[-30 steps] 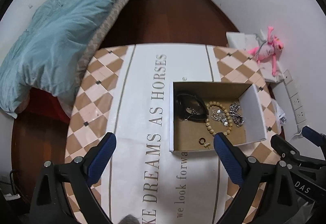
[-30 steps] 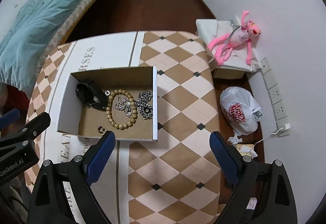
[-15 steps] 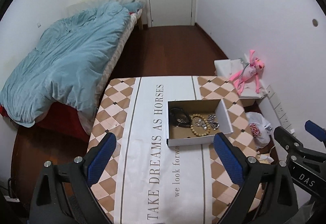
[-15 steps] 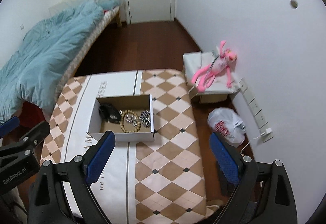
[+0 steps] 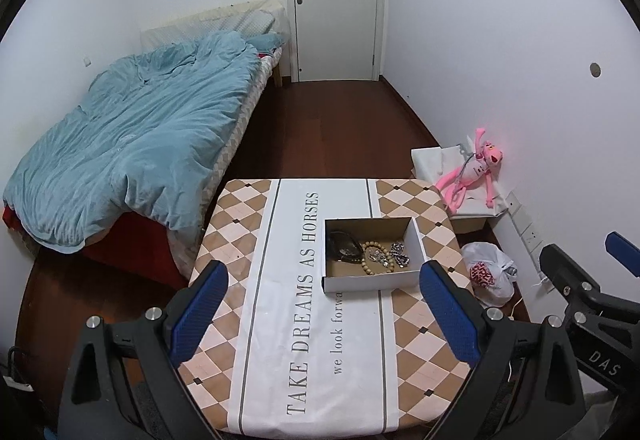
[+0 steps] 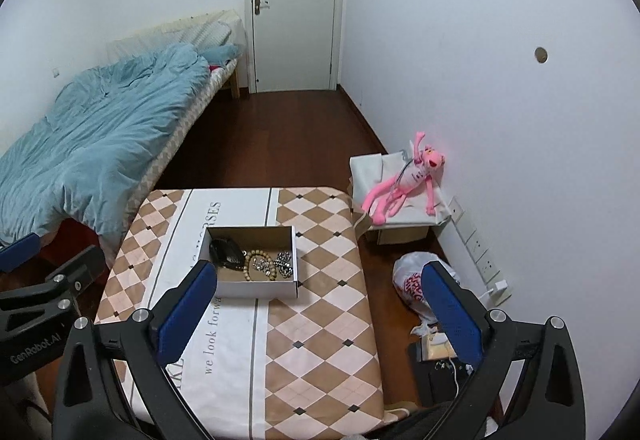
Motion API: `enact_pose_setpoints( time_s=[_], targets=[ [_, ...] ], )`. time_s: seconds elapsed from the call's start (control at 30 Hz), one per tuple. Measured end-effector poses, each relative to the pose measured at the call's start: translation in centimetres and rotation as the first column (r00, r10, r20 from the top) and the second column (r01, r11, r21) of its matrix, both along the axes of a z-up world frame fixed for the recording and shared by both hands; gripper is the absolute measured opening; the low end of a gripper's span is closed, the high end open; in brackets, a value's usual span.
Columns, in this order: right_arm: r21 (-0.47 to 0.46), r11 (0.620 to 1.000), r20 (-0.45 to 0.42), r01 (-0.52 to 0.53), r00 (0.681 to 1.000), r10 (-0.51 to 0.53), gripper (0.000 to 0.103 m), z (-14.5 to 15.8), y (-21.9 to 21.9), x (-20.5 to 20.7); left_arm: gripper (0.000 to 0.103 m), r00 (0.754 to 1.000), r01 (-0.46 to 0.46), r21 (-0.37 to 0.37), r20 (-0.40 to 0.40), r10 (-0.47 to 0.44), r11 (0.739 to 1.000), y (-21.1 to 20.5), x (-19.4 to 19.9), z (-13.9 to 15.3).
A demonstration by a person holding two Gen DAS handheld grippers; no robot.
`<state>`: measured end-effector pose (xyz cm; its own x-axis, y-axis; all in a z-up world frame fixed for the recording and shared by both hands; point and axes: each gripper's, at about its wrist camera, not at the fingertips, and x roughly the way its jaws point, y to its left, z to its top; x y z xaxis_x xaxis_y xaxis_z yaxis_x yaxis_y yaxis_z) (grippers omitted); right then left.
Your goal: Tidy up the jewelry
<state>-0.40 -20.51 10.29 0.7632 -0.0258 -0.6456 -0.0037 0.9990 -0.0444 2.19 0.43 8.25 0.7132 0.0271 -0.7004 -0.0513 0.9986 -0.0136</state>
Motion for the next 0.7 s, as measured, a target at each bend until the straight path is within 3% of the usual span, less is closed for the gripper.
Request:
enact_pose_setpoints(
  time_s=[0.27,0.7],
  targets=[
    [0.008,1.0,-0.029,0.0,1.0,0.0,0.103,-0.3,-0.2,0.5,0.098,0.999,-0.011,-0.007,-0.049,0.01,1.0,-0.3,0.7,-0.9],
    [0.002,1.0,-0.114,-0.005,0.993,0.006,0.103,-3.2,0.7,7.3,0.098,0.99,-0.033,-0.005,-0.135,0.032,0.999,0.3,5.8,-2.9]
  ],
)
